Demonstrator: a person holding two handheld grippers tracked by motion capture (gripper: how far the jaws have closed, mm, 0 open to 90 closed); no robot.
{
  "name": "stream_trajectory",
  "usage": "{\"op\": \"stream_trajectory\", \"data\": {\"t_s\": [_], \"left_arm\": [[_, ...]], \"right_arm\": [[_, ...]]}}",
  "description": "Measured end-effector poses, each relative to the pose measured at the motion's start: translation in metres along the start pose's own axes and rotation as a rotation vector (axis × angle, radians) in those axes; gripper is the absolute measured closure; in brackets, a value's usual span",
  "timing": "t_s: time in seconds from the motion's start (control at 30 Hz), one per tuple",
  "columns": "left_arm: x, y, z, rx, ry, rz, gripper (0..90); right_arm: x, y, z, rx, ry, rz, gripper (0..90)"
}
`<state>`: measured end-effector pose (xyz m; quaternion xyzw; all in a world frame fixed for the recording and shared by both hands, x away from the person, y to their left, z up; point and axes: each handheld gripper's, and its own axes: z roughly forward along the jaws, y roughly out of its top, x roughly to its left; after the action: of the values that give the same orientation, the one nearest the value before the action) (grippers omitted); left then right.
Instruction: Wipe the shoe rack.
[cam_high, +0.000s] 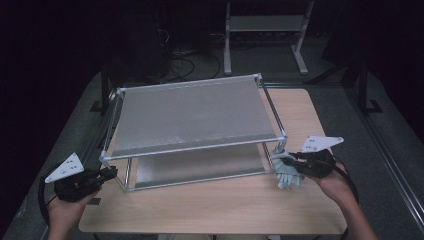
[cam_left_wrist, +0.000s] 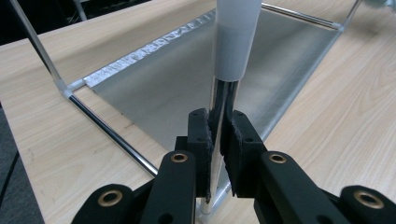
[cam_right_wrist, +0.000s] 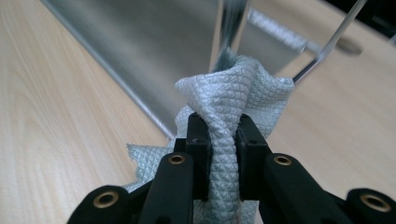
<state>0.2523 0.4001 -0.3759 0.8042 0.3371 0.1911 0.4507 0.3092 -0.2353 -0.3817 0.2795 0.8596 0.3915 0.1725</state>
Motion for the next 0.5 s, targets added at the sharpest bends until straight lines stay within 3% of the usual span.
{"op": "stream_trajectory", "data": {"t_s": [0.1,0.17,0.4,0.5], "left_arm": [[0.0,-0.001,-0.001,-0.002,0.003,-0.001,80.7],[0.0,-0.001,-0.001,-0.001,0.004,0.0,80.7],[0.001,-0.001,-0.001,-0.002,0.005,-0.004,80.6],[0.001,-0.001,-0.001,-0.002,0.005,-0.004,80.7]], "right_arm": [[0.001,0.009,-0.013,-0.043,0.001,-0.018,78.7],[0.001,0.011,-0.015,-0.04,0.008,-0.026,78.8],[-0.001,-0.01,0.007,0.003,0.045,0.006,78.8],[-0.003,-0.014,0.008,-0.008,0.07,0.028,78.8]]}}
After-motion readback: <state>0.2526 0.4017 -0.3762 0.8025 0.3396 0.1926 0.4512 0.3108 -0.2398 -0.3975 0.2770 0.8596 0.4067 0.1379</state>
